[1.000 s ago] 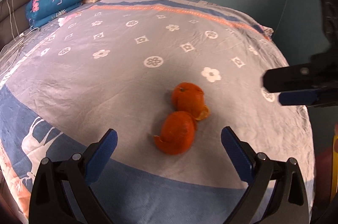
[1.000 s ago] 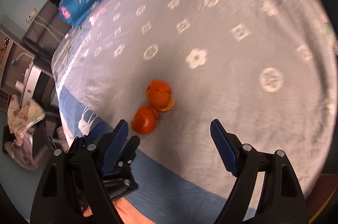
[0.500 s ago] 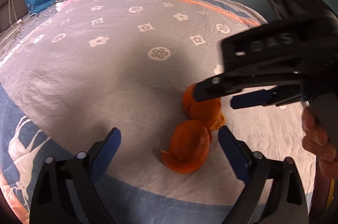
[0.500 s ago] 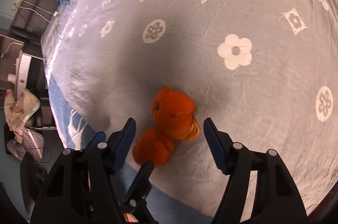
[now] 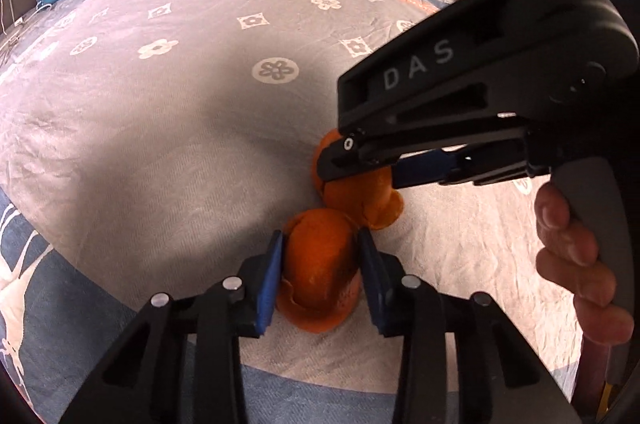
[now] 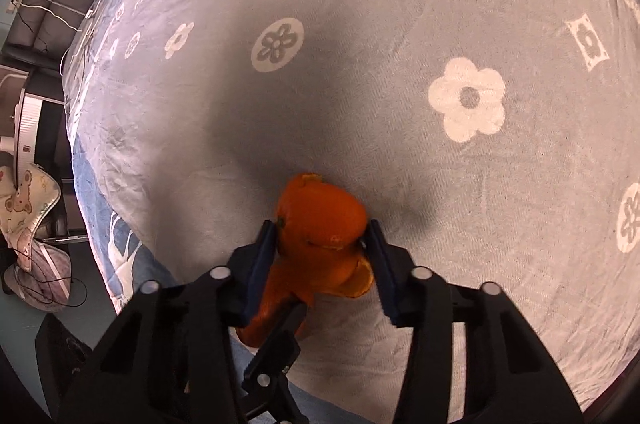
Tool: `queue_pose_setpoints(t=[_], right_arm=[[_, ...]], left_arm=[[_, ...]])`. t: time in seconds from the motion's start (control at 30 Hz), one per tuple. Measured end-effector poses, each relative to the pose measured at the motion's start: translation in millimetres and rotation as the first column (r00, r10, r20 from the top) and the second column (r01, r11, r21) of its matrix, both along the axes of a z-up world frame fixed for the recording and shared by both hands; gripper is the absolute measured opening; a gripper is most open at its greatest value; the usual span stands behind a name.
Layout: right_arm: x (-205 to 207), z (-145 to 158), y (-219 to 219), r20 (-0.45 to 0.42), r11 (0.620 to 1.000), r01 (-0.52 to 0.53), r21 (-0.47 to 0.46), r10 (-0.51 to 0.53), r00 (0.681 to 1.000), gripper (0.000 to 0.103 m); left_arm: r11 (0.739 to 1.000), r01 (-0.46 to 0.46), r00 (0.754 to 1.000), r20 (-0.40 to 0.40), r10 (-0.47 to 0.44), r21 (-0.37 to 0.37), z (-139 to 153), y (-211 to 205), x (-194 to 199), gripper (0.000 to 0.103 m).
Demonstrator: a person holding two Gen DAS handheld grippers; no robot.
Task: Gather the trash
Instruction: 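Grasp one orange peel with the left tool while the right tool grasps the other, then lift and carry both orange peels with both tools over the bin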
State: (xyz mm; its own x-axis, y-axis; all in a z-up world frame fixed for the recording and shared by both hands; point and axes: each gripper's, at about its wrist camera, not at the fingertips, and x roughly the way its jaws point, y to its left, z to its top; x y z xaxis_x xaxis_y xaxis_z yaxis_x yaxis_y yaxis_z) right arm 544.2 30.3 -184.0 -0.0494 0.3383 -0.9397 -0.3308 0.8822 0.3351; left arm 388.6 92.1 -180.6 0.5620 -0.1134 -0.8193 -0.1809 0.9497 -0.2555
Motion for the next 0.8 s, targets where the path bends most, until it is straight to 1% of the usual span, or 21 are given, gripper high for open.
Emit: queue_pose_setpoints(t=[0.07, 0.17, 0.2, 0.23, 0.33, 0.4, 0.53, 0.57, 0.6, 0.63, 0.67, 0.7, 0.73, 0.8], right_arm=[[1.8, -0.2, -0.2, -0.011, 1.000, 0.010, 0.007, -0.010, 1.000, 0.035], [1.5, 5.4, 0.8, 0.018, 1.000, 0.022, 0.003, -0.022, 1.000, 0.028], [1.0, 7.5, 1.1, 0.021, 1.000, 0.024, 0.012, -0.025, 0.999, 0.026], [1.0, 8.6, 0.8, 0.018, 1.000, 0.026, 0.017, -0.026, 0.999, 0.018], [-1.1, 17.8, 1.3, 0.058, 1.000, 0.021, 0.003, -0.021, 0.998, 0.017], [-0.1, 22.0, -1.6, 0.068, 1.000, 0.028, 0.002, -0.028, 0.997, 0.016], [0.3, 30.6, -13.4, 0.071, 0.997, 0.064, 0.038, -0.066, 0.995, 0.016], [-1.4, 41.1, -21.7, 0.084, 0.995, 0.078, 0.059, -0.083, 0.993, 0.016], [-3.1, 43.9, -23.2, 0.088, 0.994, 0.081, 0.066, -0.087, 0.992, 0.016], [-6.0, 55.5, -32.8, 0.102, 0.992, 0.092, 0.088, -0.101, 0.990, 0.016], [-7.1, 59.4, -35.7, 0.108, 0.991, 0.097, 0.093, -0.107, 0.988, 0.016], [-10.9, 71.5, -46.4, 0.129, 0.989, 0.107, 0.104, -0.120, 0.984, 0.016], [-13.2, 77.6, -51.3, 0.140, 0.988, 0.112, 0.110, -0.127, 0.982, 0.016], [-25.2, 104.6, -76.3, 0.182, 0.981, 0.130, 0.146, -0.155, 0.971, 0.016]], left_arm=[[1.000, -0.002, 1.000, -0.004, 0.001, -0.013, 0.5, 1.6, -1.8, 0.033], [1.000, 0.003, 1.000, -0.002, -0.003, -0.015, 1.9, 0.6, -3.9, 0.032], [1.000, 0.007, 1.000, -0.001, -0.007, -0.014, 2.8, -0.2, -4.8, 0.031], [1.000, 0.013, 1.000, 0.001, -0.013, -0.016, 3.8, -1.3, -5.7, 0.031], [0.999, 0.036, 0.999, 0.007, -0.036, -0.034, 8.7, -4.7, -10.6, 0.031], [0.998, 0.046, 0.999, 0.017, -0.046, -0.031, 12.7, -6.9, -13.9, 0.030], [0.996, 0.077, 0.997, 0.035, -0.076, -0.049, 20.7, -11.4, -24.3, 0.030], [0.995, 0.084, 0.996, 0.040, -0.082, -0.050, 22.5, -13.1, -27.6, 0.030], [0.994, 0.093, 0.995, 0.049, -0.091, -0.052, 25.8, -15.4, -32.7, 0.030], [0.994, 0.100, 0.994, 0.056, -0.097, -0.053, 28.5, -17.0, -36.5, 0.030], [0.993, 0.112, 0.992, 0.069, -0.109, -0.045, 32.6, -20.0, -41.6, 0.030], [0.992, 0.119, 0.990, 0.078, -0.116, -0.035, 35.8, -23.0, -46.2, 0.030], [0.991, 0.131, 0.987, 0.092, -0.129, -0.027, 40.6, -27.7, -58.5, 0.030], [0.987, 0.158, 0.980, 0.120, -0.155, -0.010, 50.9, -33.8, -69.2, 0.031]])
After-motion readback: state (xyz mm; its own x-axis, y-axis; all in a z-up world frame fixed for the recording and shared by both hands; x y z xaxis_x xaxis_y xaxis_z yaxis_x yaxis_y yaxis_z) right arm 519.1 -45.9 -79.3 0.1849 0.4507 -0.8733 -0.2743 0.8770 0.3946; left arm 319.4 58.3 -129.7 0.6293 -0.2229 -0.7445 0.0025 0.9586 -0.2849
